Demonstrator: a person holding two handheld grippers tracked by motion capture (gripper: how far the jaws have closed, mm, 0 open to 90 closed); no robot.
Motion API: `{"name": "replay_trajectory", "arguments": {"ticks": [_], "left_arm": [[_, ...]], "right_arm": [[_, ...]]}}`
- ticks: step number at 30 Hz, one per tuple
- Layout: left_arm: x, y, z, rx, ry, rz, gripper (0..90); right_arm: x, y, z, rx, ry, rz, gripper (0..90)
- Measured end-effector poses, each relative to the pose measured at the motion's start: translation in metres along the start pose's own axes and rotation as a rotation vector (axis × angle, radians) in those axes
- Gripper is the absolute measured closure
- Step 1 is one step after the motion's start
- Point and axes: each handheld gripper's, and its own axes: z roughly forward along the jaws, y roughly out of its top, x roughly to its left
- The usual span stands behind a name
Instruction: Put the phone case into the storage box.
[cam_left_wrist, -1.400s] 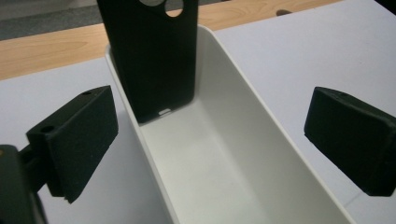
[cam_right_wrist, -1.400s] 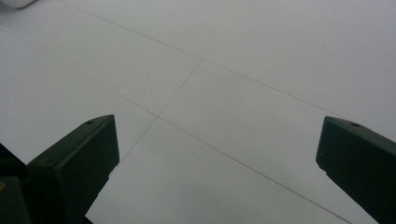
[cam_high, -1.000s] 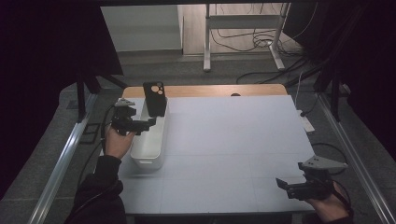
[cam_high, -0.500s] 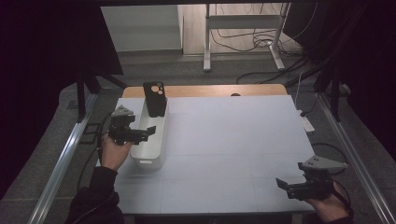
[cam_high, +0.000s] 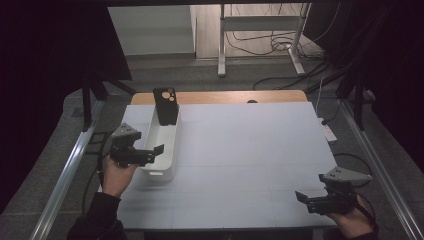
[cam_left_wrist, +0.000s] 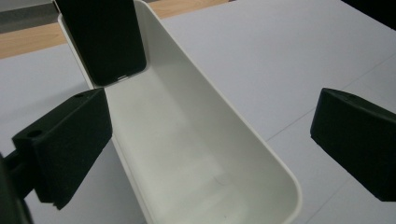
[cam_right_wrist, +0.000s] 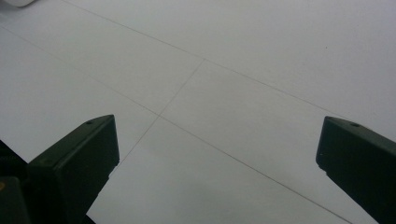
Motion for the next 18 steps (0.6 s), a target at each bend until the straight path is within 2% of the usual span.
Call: {"name": "replay_trajectory", "arguments": {"ticks": [18], "left_arm": [[-0.016, -0.031, -0.031, -0.001, 0.001, 0.001, 0.0]], "right_arm": [[-0.001, 0.0, 0.0, 0.0, -0.002, 0.01, 0.0]]}}
